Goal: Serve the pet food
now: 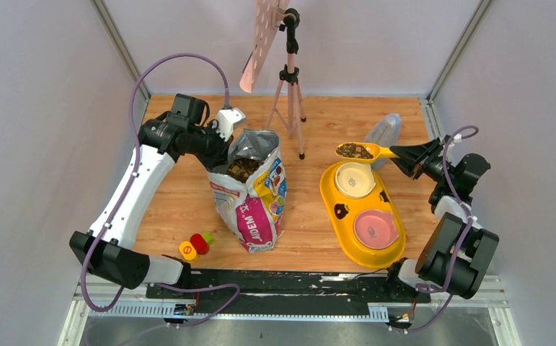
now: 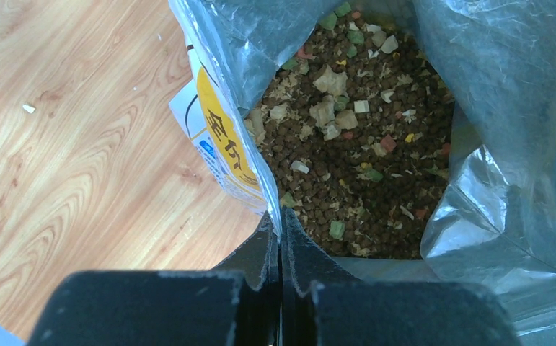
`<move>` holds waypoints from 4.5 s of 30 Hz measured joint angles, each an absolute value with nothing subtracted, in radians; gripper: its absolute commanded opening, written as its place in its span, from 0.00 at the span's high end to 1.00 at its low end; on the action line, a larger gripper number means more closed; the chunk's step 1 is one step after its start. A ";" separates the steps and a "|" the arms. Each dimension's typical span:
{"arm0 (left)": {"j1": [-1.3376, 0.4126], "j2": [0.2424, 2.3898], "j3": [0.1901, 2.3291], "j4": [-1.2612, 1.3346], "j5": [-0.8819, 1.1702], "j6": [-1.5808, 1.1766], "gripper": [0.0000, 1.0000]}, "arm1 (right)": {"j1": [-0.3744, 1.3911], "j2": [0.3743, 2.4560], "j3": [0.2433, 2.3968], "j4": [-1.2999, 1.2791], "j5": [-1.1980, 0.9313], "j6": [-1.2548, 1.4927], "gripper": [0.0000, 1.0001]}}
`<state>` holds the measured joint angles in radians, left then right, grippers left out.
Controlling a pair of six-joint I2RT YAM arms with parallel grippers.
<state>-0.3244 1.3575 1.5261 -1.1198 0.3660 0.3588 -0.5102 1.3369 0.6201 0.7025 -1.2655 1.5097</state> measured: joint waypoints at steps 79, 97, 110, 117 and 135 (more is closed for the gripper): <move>-0.304 1.152 1.306 -0.992 0.384 0.380 1.00 | -0.150 1.143 1.077 -0.710 -0.456 -0.149 1.00; -0.299 1.151 1.303 -0.962 0.389 0.219 1.00 | 0.027 1.171 1.533 -0.751 -0.552 -0.151 1.00; -0.299 1.243 1.366 -0.893 0.417 -0.105 1.00 | 0.377 1.429 1.929 -0.695 -0.749 0.053 1.00; -0.300 1.361 1.488 -0.906 0.455 -0.242 1.00 | 0.511 1.566 1.942 -0.720 -0.674 0.097 1.00; -0.299 1.369 1.409 -0.731 0.617 -0.406 1.00 | 0.704 1.754 1.991 -0.890 -0.247 0.115 1.00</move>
